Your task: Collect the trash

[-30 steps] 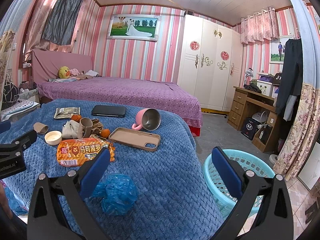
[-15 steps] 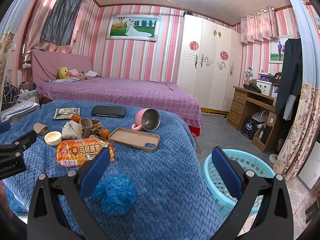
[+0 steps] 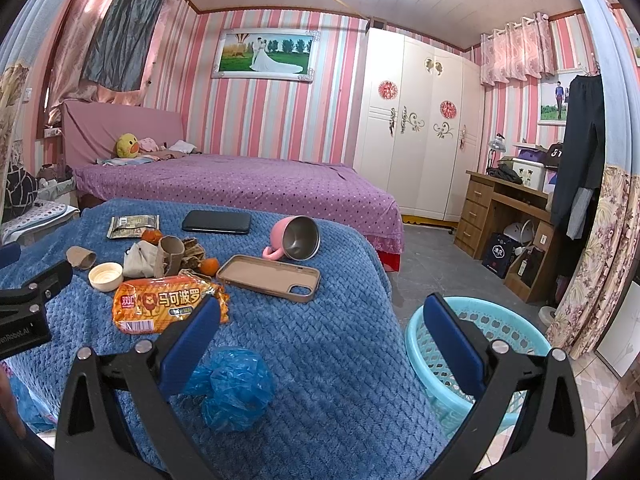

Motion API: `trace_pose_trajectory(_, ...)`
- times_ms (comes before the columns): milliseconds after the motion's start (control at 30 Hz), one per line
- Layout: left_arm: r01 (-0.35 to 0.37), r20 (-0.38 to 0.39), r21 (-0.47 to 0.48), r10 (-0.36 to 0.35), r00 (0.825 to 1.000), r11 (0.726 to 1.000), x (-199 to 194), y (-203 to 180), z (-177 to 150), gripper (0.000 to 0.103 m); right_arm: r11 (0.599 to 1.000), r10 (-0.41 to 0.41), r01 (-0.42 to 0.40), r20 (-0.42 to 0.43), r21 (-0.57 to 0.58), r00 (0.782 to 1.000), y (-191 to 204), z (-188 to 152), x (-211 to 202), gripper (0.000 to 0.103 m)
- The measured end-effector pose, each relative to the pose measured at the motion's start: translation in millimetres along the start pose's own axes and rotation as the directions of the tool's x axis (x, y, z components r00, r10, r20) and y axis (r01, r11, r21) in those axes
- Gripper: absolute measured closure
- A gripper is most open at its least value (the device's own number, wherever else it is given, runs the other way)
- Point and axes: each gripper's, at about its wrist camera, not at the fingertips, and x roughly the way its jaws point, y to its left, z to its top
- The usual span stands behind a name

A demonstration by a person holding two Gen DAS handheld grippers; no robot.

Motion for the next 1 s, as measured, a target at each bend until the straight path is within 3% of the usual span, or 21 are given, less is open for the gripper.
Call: trace_pose_trajectory(1000,-0.003,-0.008,0.005,0.003,1.000,1.000,-2.5,-3.7,-0.5,0.005,0.999,0.010,-0.009,-0.022,0.037,1.000,-4.3,-4.1,3.7,0.004)
